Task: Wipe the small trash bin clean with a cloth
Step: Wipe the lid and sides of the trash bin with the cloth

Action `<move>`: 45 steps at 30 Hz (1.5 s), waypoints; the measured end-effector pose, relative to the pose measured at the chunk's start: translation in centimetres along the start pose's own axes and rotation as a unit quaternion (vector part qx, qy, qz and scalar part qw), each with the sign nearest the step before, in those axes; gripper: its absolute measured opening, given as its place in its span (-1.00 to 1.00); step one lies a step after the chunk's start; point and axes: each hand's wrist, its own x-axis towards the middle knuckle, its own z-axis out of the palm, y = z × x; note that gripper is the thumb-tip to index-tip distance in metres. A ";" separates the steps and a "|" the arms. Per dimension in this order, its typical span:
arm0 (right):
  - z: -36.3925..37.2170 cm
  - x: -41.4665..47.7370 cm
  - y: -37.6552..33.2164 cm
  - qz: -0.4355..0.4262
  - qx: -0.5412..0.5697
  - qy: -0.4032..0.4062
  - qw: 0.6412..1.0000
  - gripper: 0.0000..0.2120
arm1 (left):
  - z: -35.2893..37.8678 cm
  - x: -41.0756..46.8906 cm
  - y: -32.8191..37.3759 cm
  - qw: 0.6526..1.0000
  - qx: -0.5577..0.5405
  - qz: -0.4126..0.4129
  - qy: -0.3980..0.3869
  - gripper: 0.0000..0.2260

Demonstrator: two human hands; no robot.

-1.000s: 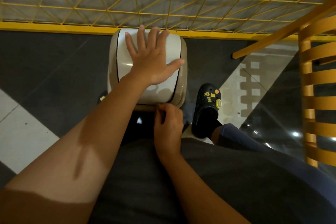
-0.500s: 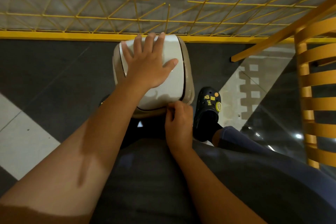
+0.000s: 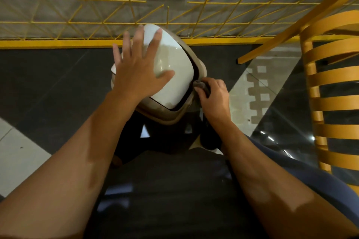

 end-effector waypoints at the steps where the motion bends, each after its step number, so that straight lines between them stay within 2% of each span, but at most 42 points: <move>1: 0.1 -0.1 0.1 0.004 -0.005 -0.005 1.000 -0.75 | 0.1 0.0 -0.1 1.000 0.008 0.020 -0.008 -0.19; 3: 0.4 -0.9 0.1 0.000 -0.006 -0.012 1.000 -0.77 | 0.3 0.1 -0.2 0.999 0.012 0.031 -0.024 -0.17; 7: 1.5 -4.0 0.0 -0.074 -0.017 -0.015 0.997 -0.81 | 0.6 0.2 -0.2 0.999 0.008 0.021 -0.030 -0.16; 11: 1.5 -4.3 0.1 -0.104 -0.030 -0.021 0.994 -0.84 | 0.6 0.2 -0.3 0.999 0.003 0.018 -0.032 -0.15; 18: 0.6 0.0 0.0 -0.015 -0.027 0.007 0.999 -0.85 | 0.6 0.2 -0.2 0.999 -0.006 0.012 -0.032 -0.13; 22: 1.7 -4.2 0.2 -0.073 -0.032 -0.013 0.997 -0.85 | 0.8 0.4 -0.2 1.000 -0.010 0.003 -0.026 -0.13; 24: 2.1 -5.6 0.1 -0.071 -0.018 -0.041 0.996 -0.84 | 0.8 0.4 -0.2 0.999 -0.015 0.000 -0.029 -0.13; 27: 1.8 -4.7 0.1 -0.082 -0.031 -0.031 0.996 -0.83 | 0.7 0.4 -0.2 0.999 -0.025 -0.002 -0.034 -0.14; 32: 0.9 -0.4 -0.3 0.002 -0.010 0.008 1.000 -0.82 | 0.5 0.5 0.3 0.998 -0.046 -0.027 -0.040 -0.15; 40: -0.2 5.5 -0.9 0.000 0.019 -0.017 1.000 -0.87 | 0.1 0.2 -0.2 0.994 -0.054 -0.087 -0.036 -0.14; 45: -0.5 3.3 -0.3 -0.019 -0.011 -0.036 0.999 -0.85 | 0.5 0.1 -0.1 0.990 -0.106 -0.090 -0.024 -0.13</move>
